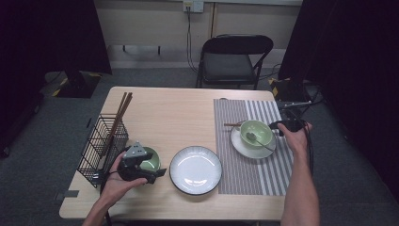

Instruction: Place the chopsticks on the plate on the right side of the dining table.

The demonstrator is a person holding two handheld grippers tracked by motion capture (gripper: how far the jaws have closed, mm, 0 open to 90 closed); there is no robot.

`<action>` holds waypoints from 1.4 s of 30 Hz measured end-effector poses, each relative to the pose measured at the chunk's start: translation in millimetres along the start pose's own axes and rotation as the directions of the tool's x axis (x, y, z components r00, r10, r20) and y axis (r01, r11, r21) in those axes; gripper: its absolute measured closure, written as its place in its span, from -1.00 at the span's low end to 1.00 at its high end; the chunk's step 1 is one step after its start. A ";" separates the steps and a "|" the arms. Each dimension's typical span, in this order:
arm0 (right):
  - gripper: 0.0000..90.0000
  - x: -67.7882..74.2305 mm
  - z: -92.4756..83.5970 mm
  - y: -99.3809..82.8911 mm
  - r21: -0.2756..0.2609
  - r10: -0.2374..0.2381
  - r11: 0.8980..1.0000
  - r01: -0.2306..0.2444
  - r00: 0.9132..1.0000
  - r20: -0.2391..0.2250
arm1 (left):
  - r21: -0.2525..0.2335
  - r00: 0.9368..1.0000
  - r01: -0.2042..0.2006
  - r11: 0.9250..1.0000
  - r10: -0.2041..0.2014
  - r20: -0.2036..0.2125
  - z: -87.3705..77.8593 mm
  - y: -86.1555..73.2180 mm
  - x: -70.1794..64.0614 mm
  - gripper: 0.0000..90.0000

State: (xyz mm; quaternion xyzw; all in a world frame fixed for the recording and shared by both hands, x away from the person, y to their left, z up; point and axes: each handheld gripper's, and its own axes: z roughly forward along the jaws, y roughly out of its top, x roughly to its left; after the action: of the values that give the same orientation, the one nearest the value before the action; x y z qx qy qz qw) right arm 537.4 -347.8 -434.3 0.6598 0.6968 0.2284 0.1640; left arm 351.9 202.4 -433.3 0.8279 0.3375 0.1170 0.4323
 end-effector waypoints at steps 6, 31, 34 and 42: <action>-0.59 5.7 -11.1 -0.3 -0.031 -0.015 0.999 0.015 1.000 -0.008 | -0.010 1.000 0.004 1.000 -0.004 -0.002 -0.9 0.0 -0.1 -0.63; -0.64 49.4 -77.0 -13.1 -0.251 -0.111 0.964 0.087 0.991 -0.080 | -0.004 0.999 0.027 1.000 -0.027 -0.018 0.3 4.2 1.6 -0.63; -0.65 62.1 -84.1 -16.2 -0.267 -0.135 0.958 0.107 0.987 -0.089 | -0.009 0.999 0.021 1.000 -0.021 -0.025 -2.0 4.9 1.1 -0.62; -0.65 92.2 -105.5 -30.8 -0.333 -0.174 0.934 0.132 0.980 -0.099 | -0.023 0.999 0.033 0.999 -0.034 -0.035 -6.7 6.3 -0.8 -0.62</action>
State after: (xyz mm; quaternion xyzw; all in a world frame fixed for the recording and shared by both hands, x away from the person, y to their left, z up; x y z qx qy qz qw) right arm 448.5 -267.6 -355.2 0.5518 0.7080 0.3677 0.2430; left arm 350.9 203.6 -424.3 0.8150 0.3577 0.1283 0.4374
